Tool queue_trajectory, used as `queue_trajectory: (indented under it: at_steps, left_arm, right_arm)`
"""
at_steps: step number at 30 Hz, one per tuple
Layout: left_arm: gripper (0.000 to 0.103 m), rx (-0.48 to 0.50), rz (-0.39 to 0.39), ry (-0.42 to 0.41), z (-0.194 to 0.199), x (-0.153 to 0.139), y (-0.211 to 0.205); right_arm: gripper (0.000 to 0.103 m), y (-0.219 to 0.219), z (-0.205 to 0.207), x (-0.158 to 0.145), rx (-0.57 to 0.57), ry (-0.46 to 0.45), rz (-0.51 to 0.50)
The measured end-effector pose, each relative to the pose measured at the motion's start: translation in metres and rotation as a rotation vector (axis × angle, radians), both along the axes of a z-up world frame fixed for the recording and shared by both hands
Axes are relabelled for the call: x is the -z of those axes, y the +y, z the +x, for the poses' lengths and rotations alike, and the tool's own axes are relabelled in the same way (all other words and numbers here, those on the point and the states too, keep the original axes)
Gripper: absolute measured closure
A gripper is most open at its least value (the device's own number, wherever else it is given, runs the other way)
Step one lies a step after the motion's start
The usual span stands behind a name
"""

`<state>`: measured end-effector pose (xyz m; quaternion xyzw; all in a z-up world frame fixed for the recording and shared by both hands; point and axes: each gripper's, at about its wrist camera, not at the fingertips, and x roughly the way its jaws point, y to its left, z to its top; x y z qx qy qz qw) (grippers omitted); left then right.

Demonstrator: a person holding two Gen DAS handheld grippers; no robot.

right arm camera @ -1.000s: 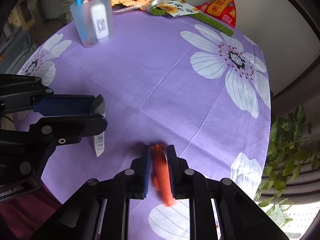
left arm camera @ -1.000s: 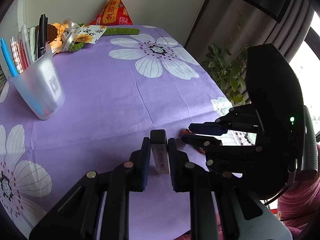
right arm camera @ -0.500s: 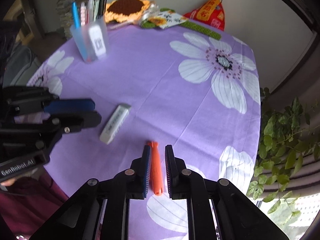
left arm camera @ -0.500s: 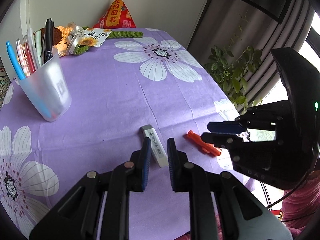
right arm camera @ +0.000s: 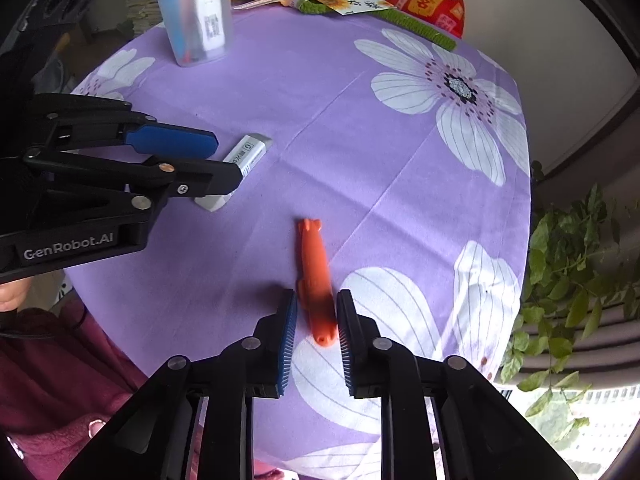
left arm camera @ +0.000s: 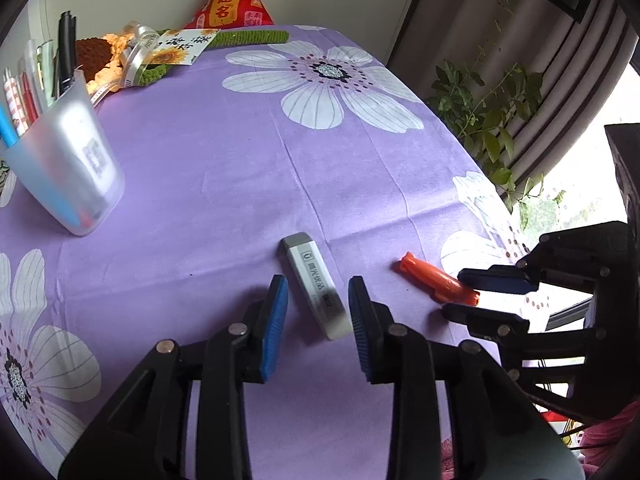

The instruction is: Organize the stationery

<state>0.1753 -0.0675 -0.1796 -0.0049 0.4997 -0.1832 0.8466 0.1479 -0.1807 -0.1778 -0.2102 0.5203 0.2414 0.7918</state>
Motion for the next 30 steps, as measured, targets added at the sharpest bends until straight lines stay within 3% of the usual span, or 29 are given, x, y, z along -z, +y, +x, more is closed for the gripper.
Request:
queue_trajectory:
  at_steps: [6, 8, 9, 11, 22, 30]
  left_arm:
    - [0.076, 0.001, 0.024, -0.01, 0.004, 0.004, -0.007]
    - [0.086, 0.002, 0.031, -0.015, 0.005, 0.005, -0.008]
    - [0.087, 0.0, 0.023, -0.012, 0.005, 0.005, -0.006]
    - [0.088, -0.009, 0.006, -0.002, 0.005, 0.005, -0.003]
    - [0.089, -0.025, -0.043, -0.081, -0.007, -0.023, 0.013]
    - [0.089, -0.015, -0.074, -0.143, -0.015, -0.042, 0.02]
  right_arm:
    - [0.081, -0.009, -0.006, 0.001, 0.018, 0.003, 0.043]
    - [0.082, -0.011, -0.008, 0.002, 0.021, -0.003, 0.062]
    - [0.089, -0.011, -0.009, 0.002, 0.021, -0.002, 0.07]
    - [0.089, -0.011, -0.01, 0.001, 0.023, -0.005, 0.083]
    - [0.089, -0.018, -0.017, -0.053, 0.076, -0.131, 0.292]
    - [0.089, -0.019, -0.014, -0.063, 0.11, -0.15, 0.337]
